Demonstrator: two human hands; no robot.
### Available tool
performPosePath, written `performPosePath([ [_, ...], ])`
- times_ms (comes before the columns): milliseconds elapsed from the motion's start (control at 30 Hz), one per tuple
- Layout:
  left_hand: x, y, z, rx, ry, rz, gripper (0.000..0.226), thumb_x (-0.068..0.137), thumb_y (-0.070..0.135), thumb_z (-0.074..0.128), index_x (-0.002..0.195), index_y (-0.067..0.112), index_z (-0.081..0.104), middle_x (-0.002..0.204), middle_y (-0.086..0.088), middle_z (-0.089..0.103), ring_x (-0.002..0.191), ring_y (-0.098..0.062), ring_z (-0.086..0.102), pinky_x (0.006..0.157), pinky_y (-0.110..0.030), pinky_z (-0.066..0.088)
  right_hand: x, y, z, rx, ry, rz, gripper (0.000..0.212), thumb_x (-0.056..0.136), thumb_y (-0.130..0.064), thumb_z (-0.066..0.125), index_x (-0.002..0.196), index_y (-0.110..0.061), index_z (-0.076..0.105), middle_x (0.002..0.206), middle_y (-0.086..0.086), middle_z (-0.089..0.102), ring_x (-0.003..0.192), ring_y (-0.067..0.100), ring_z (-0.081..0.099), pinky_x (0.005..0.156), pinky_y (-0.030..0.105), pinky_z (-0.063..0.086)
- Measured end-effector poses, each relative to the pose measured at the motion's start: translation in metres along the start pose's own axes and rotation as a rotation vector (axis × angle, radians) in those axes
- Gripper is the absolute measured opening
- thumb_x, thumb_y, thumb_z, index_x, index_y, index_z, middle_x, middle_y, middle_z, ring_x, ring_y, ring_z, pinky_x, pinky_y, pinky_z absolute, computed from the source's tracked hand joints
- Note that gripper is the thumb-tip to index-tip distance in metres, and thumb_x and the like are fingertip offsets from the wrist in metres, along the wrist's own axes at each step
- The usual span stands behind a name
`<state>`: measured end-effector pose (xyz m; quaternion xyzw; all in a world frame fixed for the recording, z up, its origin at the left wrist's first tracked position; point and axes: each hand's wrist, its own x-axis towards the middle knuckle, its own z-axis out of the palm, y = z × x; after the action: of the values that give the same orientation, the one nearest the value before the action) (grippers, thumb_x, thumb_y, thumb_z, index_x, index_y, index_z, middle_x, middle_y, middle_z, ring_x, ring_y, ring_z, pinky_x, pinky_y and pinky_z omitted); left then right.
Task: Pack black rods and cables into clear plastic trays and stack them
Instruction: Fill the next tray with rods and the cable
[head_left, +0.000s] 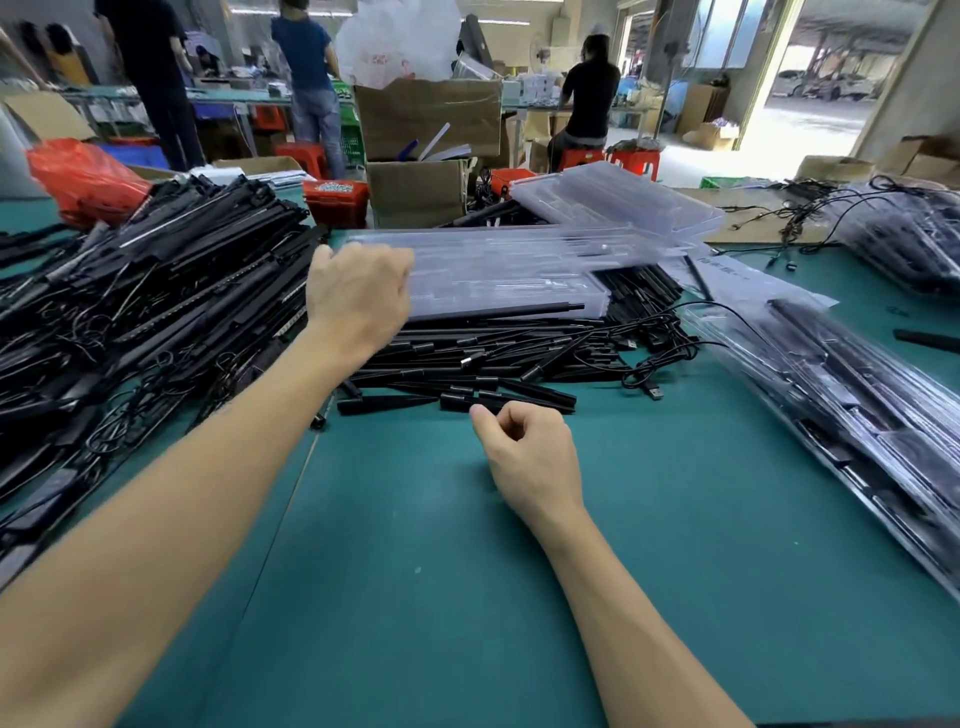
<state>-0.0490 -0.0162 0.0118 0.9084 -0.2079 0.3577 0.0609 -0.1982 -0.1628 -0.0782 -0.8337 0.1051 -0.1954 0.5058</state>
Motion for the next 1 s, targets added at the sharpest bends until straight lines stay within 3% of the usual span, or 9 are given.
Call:
performPosePath([
  [167,-0.045,0.011,-0.031,-0.096,0.001,-0.032,0.033,0.077,-0.003,0.049,0.059,0.018,0.032,0.052,0.003,0.035,0.055,-0.03,0.036,0.066,-0.036,0.023,0.003,-0.003,-0.007,0.46,0.068,0.099,0.05,0.093,-0.035,0.063,0.058,-0.004,0.045,0.052,0.0,0.047,0.045,0.013,0.047,0.046,0.025,0.036],
  [267,-0.072,0.018,-0.053,-0.106,0.01,-0.047,0.034,0.076,-0.004,0.053,0.061,0.018,0.032,0.053,0.001,0.038,0.055,-0.03,0.036,0.066,-0.034,0.019,0.008,0.0,-0.019,0.684,0.113,0.224,0.042,0.1,-0.032,0.055,0.064,-0.01,0.055,0.055,0.003,0.058,0.046,0.014,0.053,0.044,0.021,0.039],
  [467,-0.131,0.029,-0.096,-0.177,0.017,0.032,0.04,0.073,-0.003,0.053,0.066,0.023,0.023,0.055,0.009,0.022,0.056,-0.024,0.027,0.062,-0.034,0.022,0.014,0.012,-0.043,1.204,0.043,0.439,0.055,0.101,-0.056,0.039,0.112,-0.008,0.062,0.11,0.017,0.073,0.099,0.027,0.073,0.082,0.036,0.053],
  [633,-0.161,0.022,-0.121,-0.234,-0.2,0.104,0.025,0.065,0.003,0.048,0.06,0.016,0.027,0.05,0.006,0.021,0.046,-0.024,0.027,0.059,-0.038,0.035,0.012,0.015,-0.047,1.404,0.12,0.469,0.07,0.095,-0.066,0.038,0.126,-0.008,0.062,0.119,0.021,0.07,0.109,0.035,0.069,0.098,0.048,0.051],
  [733,-0.169,0.02,-0.135,-0.213,-0.284,0.247,0.018,0.063,0.004,0.044,0.057,0.017,0.033,0.049,0.007,0.027,0.047,-0.022,0.031,0.067,-0.032,0.032,0.013,0.017,-0.048,1.446,0.112,0.484,0.071,0.095,-0.067,0.037,0.127,-0.008,0.061,0.121,0.022,0.069,0.114,0.035,0.067,0.09,0.045,0.054],
  [800,-0.172,0.021,-0.141,-0.236,-0.342,0.353,0.016,0.062,0.004,0.041,0.056,0.017,0.035,0.049,0.006,0.033,0.051,-0.02,0.038,0.073,-0.027,0.031,0.015,0.018,-0.049,1.476,0.087,0.493,0.069,0.095,-0.066,0.038,0.124,-0.009,0.061,0.125,0.025,0.066,0.118,0.036,0.063,0.082,0.042,0.056],
  [867,-0.174,0.022,-0.142,-0.298,-0.405,0.421,0.025,0.055,-0.001,0.048,0.055,0.019,0.032,0.05,0.005,0.036,0.059,-0.015,0.038,0.083,-0.025,0.033,0.017,0.02,-0.05,1.507,0.068,0.5,0.066,0.095,-0.065,0.038,0.123,-0.01,0.06,0.126,0.024,0.064,0.119,0.036,0.061,0.095,0.046,0.05],
  [933,-0.177,0.024,-0.141,-0.317,-0.579,0.426,0.031,0.06,-0.003,0.048,0.058,0.02,0.028,0.057,0.003,0.039,0.068,-0.007,0.033,0.092,-0.02,0.034,0.018,0.02,-0.051,1.517,0.057,0.503,0.064,0.095,-0.064,0.038,0.122,-0.01,0.06,0.126,0.024,0.063,0.119,0.037,0.059,0.106,0.049,0.043],
  [1000,-0.185,0.025,-0.137,-0.229,-0.73,0.395,0.028,0.076,0.002,0.044,0.064,0.021,0.028,0.073,0.006,0.042,0.079,-0.001,0.031,0.084,-0.011,0.032,0.018,0.02,-0.051,1.514,0.051,0.517,0.062,0.094,-0.063,0.041,0.119,-0.01,0.062,0.129,0.025,0.062,0.121,0.037,0.059,0.106,0.049,0.043],
])
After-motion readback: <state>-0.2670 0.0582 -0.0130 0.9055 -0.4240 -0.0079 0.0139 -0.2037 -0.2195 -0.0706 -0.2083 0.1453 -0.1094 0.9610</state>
